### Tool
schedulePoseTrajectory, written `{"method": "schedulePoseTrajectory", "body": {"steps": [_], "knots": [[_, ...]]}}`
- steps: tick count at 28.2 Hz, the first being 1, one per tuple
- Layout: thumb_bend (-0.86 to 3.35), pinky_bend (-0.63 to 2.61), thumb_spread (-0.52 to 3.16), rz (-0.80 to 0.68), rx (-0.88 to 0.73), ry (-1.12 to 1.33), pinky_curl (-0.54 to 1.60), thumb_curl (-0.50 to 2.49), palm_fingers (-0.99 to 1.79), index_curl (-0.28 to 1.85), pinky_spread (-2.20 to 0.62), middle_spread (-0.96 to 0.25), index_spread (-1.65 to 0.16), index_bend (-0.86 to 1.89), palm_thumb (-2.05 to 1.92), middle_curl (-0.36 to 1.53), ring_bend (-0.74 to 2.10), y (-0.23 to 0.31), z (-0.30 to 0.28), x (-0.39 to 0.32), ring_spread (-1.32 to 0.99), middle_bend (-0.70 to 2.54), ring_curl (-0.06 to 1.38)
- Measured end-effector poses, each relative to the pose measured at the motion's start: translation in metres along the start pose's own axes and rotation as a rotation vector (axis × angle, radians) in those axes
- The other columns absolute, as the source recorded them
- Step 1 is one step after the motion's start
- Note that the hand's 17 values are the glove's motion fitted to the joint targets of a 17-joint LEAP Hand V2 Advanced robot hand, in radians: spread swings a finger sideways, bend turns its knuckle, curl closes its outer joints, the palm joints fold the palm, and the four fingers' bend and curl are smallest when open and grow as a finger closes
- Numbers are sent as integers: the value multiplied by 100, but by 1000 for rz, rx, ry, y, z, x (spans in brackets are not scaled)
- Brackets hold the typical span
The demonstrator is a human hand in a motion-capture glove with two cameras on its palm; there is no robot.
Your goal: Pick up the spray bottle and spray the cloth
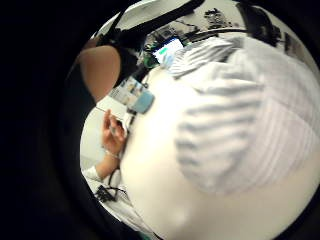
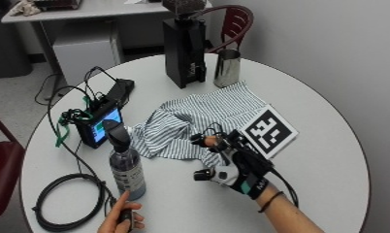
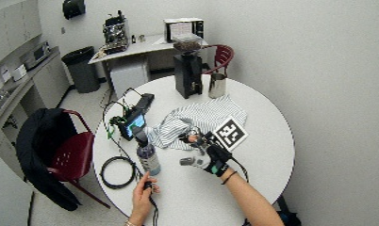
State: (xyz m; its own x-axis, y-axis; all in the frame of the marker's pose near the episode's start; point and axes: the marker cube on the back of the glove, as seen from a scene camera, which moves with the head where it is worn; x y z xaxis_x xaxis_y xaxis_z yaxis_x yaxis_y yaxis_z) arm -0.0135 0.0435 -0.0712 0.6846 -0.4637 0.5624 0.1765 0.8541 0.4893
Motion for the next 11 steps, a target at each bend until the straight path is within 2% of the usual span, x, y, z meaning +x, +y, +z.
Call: {"method": "schedulePoseTrajectory", "body": {"steps": [6, 11], "knots": [[-3, 25, 94, 67, 42, 257, 36, 42, 70, 31, 23, -5, -27, 18, 82, 36, 33, 43, -51, 36, -7, 17, 36], [-3, 23, 95, 148, 54, 415, 36, 41, 71, 32, 23, -5, -28, 17, 80, 36, 32, 61, -70, 59, -6, 18, 35]]}}
